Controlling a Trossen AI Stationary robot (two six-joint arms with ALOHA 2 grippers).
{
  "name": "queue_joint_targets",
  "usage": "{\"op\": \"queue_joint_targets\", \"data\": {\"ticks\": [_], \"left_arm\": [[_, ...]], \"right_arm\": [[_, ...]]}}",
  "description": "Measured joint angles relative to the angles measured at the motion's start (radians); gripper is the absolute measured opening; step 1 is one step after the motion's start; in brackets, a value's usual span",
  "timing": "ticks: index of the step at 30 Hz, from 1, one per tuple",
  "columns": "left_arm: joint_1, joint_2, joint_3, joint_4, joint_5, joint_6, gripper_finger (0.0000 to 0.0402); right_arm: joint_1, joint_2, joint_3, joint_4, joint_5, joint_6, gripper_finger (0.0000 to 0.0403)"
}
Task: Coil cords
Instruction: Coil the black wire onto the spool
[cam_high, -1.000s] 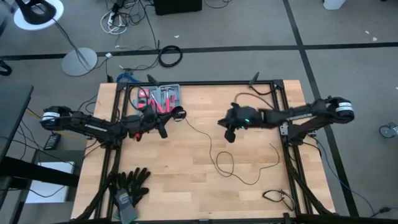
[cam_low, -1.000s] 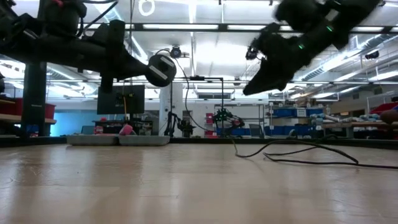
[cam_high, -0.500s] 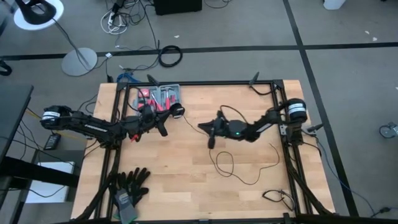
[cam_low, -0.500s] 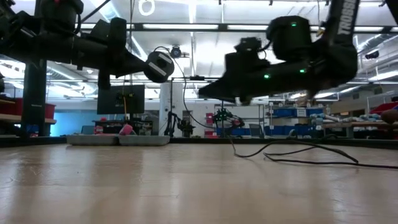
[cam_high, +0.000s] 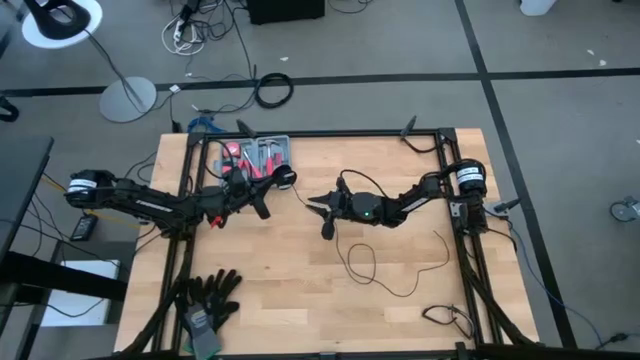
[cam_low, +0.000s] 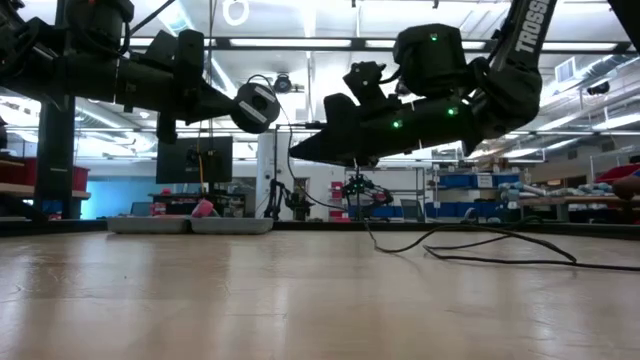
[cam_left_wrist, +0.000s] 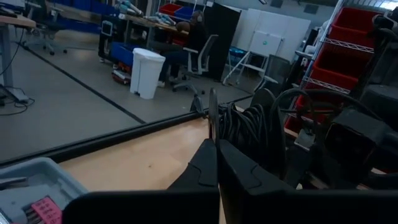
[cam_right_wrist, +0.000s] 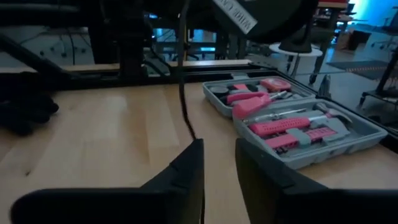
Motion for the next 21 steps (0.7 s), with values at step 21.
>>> {"op": "queue_joint_targets", "data": {"ticks": [21], "left_arm": [[0.0,0.0,0.0,0.003,0.0,0.0,0.0]], "right_arm": [[0.008,-0.003,0.004,-0.015,-0.018,0.006,0.0072]]}}
